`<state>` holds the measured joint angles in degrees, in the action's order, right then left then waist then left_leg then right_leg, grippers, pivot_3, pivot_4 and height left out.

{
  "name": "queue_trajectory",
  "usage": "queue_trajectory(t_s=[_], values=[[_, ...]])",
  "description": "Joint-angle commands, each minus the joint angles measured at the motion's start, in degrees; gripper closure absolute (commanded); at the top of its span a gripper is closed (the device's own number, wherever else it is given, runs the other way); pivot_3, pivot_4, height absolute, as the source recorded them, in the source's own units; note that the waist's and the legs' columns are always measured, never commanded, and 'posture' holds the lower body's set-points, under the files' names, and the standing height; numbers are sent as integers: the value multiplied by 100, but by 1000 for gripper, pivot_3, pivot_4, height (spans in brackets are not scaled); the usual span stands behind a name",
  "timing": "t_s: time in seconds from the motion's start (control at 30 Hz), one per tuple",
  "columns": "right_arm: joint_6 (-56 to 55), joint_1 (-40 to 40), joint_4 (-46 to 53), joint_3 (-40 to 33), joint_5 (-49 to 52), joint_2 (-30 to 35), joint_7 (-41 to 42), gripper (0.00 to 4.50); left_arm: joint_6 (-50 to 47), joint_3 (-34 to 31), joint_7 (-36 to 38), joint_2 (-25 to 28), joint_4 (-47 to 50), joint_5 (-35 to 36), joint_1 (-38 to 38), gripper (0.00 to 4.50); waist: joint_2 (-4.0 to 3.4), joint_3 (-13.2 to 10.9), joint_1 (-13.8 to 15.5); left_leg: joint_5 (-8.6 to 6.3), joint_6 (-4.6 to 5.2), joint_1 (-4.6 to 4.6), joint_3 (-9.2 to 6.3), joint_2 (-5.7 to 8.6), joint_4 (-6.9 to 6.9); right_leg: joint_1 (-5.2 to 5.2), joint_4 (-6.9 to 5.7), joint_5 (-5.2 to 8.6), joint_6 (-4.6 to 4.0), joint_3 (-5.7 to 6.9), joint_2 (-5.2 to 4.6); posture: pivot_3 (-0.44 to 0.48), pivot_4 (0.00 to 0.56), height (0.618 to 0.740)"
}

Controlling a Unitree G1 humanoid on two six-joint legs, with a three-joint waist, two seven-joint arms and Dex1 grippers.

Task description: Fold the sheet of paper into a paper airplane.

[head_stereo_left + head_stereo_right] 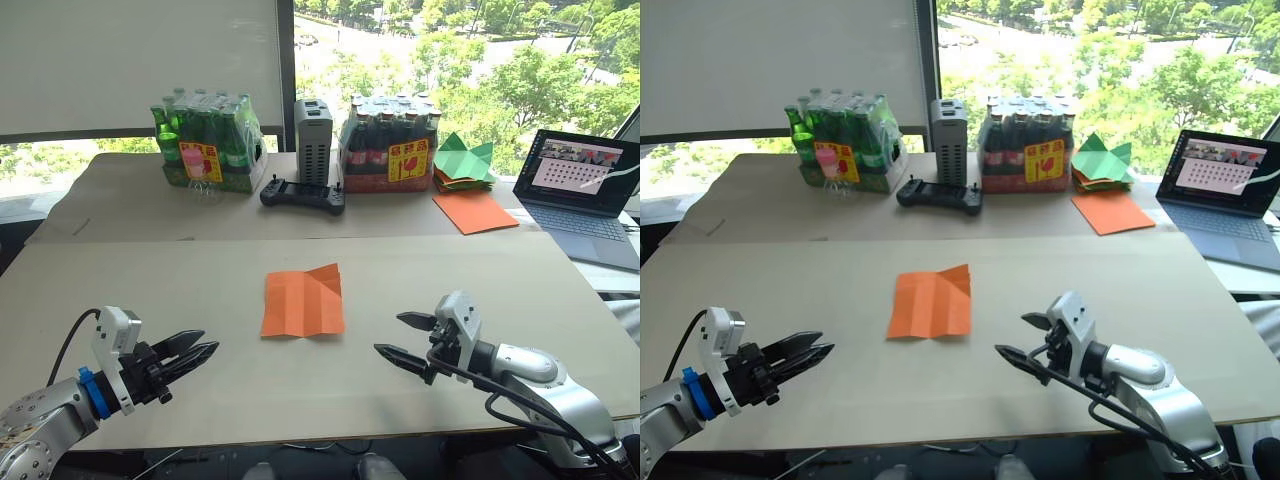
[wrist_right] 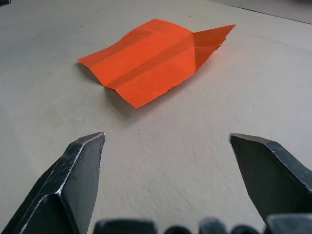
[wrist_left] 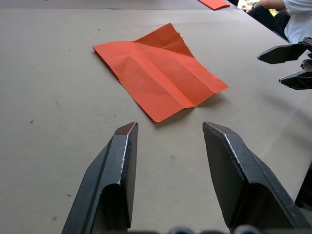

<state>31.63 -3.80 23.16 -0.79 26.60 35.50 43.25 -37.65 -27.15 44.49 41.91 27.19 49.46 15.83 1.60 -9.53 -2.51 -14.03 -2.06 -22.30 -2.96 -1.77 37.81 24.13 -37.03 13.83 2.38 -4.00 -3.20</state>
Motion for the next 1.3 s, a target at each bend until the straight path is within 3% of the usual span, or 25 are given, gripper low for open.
queue_trajectory(t_s=[0.03,0.13,0.17,0.37,0.63,0.93,1.13,1.3], values=[[-158,-40,228,-73,34,-26,-7,0,-80,-149,-162,15,13,140,-194,2261,0,0,2,0,0,0,0,0,0,0,0,0,0,0,0,0,150,740],[-100,-87,228,-73,87,-113,-53,0,-318,-130,-454,-94,-38,431,-464,2261,0,0,6,0,0,1,-1,0,1,-1,-2,0,0,1,0,0,150,740],[-113,-113,213,-98,100,-174,-94,0,-327,-126,-573,-152,-73,448,-566,2511,0,0,6,0,0,1,-1,1,1,-2,-2,0,0,1,-1,0,150,740],[38,-391,49,-262,233,-496,-419,1839,-337,69,-836,-301,-114,362,-941,4437,0,0,-9,0,0,2,-1,0,1,0,-6,-1,-1,0,1,0,150,740],[66,-578,45,-117,252,-687,-583,4479,-331,549,-986,-449,-173,228,-1379,4500,0,0,2,0,0,1,-2,1,1,-1,-5,-1,-1,0,0,0,150,740],[139,-1077,-301,156,29,-1133,-1018,4479,-47,1585,-783,-641,-901,-602,-2349,4500,0,1,-4,0,0,1,-4,2,1,0,-7,-1,-2,0,2,0,150,740],[-118,-1318,-615,500,-489,-1511,-1401,4479,550,2606,-548,-1095,-2018,-1660,-3224,4500,-1,2,19,1,0,2,-4,6,4,-4,-7,-3,-1,1,0,0,150,740],[-153,-1391,-777,591,-781,-1684,-1645,4479,861,3058,-300,-1330,-2643,-2191,-3616,4500,-1,2,0,1,0,-4,-4,5,4,4,-6,-3,-1,1,0,0,150,740]])
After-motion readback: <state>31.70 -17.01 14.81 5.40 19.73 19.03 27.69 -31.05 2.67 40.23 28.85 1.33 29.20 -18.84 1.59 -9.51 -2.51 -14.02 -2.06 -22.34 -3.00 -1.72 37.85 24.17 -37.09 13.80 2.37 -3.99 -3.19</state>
